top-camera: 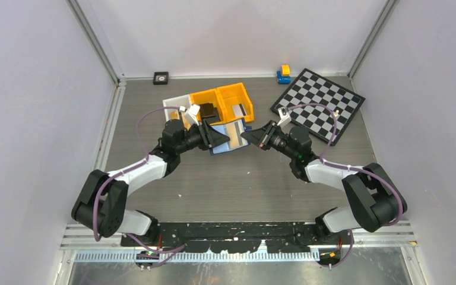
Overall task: Take the credit cards out of the card holder
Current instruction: Remove the credit card from the card holder.
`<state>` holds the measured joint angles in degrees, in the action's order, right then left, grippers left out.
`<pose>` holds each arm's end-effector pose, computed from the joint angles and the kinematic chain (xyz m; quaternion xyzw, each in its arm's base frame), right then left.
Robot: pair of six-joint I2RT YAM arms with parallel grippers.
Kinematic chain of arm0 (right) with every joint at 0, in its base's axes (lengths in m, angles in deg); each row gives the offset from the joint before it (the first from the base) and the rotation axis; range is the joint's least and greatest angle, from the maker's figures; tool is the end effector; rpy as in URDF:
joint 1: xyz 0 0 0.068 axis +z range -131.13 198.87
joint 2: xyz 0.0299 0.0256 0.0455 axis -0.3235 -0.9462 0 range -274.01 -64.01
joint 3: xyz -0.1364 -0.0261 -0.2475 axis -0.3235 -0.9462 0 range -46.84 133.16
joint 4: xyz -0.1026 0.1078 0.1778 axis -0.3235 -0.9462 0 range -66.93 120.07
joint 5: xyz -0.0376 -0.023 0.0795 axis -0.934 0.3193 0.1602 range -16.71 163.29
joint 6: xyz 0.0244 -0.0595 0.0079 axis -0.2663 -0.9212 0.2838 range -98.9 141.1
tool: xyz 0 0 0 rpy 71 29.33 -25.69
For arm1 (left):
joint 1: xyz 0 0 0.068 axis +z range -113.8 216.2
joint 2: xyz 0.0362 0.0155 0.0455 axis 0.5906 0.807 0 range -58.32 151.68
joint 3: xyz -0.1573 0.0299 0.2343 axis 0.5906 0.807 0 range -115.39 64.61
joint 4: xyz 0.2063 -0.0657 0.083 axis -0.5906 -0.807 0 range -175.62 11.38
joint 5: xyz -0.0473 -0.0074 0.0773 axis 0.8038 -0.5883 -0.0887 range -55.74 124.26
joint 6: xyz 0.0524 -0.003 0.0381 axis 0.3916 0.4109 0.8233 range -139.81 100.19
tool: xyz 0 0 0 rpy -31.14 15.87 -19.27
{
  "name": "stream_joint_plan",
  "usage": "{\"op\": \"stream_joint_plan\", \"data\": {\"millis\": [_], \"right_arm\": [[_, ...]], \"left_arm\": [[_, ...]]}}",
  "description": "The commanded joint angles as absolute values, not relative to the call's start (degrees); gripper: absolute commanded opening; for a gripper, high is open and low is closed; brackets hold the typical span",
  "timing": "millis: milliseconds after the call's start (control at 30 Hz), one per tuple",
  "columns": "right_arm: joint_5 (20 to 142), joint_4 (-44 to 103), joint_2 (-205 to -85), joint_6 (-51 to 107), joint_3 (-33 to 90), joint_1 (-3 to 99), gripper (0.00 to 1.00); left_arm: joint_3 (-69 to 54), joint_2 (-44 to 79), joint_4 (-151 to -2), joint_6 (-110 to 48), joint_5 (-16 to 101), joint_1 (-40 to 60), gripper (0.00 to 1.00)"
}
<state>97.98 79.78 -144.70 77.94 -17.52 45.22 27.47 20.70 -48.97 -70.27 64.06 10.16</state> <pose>0.2373 0.1411 0.2527 0.0405 0.7152 0.5666 0.4073 0.2420 -0.1462 0.2612 -0.0013 0.7694 -0.5328 0.3525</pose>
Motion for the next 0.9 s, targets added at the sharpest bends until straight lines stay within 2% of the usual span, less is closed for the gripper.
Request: {"op": "stream_joint_plan", "data": {"millis": [0, 133, 333, 433, 533, 600, 767, 833, 867], "right_arm": [[98.3, 78.8, -145.0, 75.2, -14.6, 47.0, 0.02], [99.6, 81.1, -145.5, 75.7, -14.6, 47.7, 0.01], [103.3, 91.2, -147.2, 79.6, -15.7, 48.3, 0.00], [103.5, 92.6, -146.6, 79.7, -16.3, 48.3, 0.03], [102.7, 91.7, -145.5, 79.0, -16.7, 48.3, 0.21], [101.9, 90.8, -144.8, 78.5, -16.9, 48.2, 0.31], [98.7, 87.4, -142.2, 76.8, -17.9, 48.2, 0.44], [97.9, 86.2, -141.3, 76.4, -18.0, 48.2, 0.45], [97.4, 85.2, -141.0, 76.1, -18.0, 48.2, 0.41]], "left_arm": [[27.6, 18.3, -45.0, -69.9, 65.6, 10.4, 0.41], [28.1, 17.9, -44.4, -70.0, 65.2, 10.4, 0.53], [27.5, 19.5, -44.4, -70.7, 65.7, 10.6, 0.53], [27.9, 19.8, -43.4, -71.9, 66.7, 11.9, 0.34], [29.2, 19.7, -41.1, -73.6, 66.9, 13.2, 0.12], [29.4, 19.8, -40.7, -74.0, 67.0, 13.6, 0.03], [29.6, 19.8, -40.3, -74.5, 67.5, 14.1, 0.00], [29.8, 19.5, -40.2, -74.5, 67.6, 14.4, 0.00], [29.9, 19.3, -40.0, -74.6, 67.7, 14.4, 0.00]]}}
